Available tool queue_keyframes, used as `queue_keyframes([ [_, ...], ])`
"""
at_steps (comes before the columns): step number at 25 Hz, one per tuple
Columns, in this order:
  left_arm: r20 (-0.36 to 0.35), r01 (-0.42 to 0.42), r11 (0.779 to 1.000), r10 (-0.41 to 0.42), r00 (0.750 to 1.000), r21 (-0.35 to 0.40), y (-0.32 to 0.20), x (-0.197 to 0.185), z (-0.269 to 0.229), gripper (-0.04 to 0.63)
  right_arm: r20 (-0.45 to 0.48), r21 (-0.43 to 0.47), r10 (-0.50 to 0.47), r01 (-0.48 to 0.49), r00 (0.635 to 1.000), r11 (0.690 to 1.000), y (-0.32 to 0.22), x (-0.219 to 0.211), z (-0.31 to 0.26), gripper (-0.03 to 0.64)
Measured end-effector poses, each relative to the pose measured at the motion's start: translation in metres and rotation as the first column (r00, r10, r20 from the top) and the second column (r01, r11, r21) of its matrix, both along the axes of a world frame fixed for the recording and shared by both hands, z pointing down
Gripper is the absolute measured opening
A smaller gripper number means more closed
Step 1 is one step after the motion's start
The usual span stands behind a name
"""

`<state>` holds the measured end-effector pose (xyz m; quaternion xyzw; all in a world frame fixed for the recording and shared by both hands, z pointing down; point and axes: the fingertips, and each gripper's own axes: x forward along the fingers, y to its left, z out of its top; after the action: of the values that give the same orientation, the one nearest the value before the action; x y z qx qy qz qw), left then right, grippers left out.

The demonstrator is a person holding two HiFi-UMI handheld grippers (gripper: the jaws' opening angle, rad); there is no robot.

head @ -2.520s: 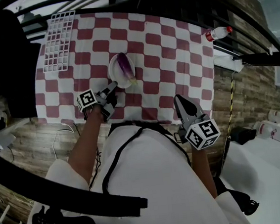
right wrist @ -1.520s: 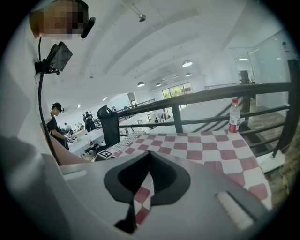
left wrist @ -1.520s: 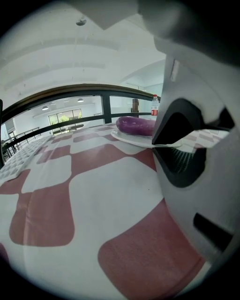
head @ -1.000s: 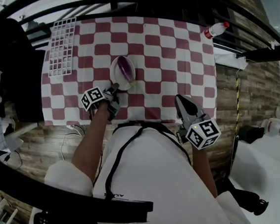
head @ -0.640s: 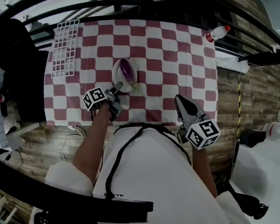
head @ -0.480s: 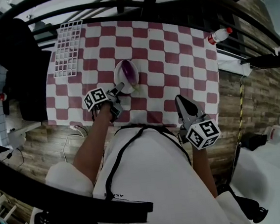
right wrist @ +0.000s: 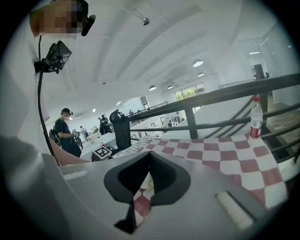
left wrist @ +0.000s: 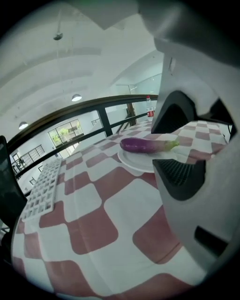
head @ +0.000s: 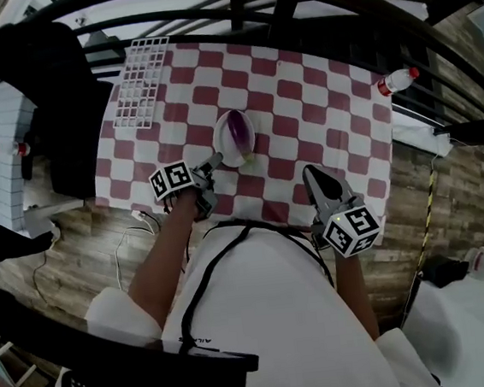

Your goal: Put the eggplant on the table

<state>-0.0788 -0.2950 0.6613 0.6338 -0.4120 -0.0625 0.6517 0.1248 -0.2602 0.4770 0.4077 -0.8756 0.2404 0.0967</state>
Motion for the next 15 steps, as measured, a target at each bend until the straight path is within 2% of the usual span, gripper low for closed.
queue_keyframes([
  [10, 0.08, -0.028, 0.987, 0.015, 0.997, 0.161, 0.005, 0.022, -0.06, 0.106, 0.021, 0.017, -0.103, 0.102, 0.994, 0.995, -0.005, -0.006, 0.0, 0.006],
  [15, 0.218, -0.136, 0.949, 0.074, 0.973, 0.284, 0.012, 0.034, -0.098, 0.036, 0.037, 0.032, -0.131, 0.13, 0.991, 0.991, -0.007, -0.006, -0.003, 0.006],
])
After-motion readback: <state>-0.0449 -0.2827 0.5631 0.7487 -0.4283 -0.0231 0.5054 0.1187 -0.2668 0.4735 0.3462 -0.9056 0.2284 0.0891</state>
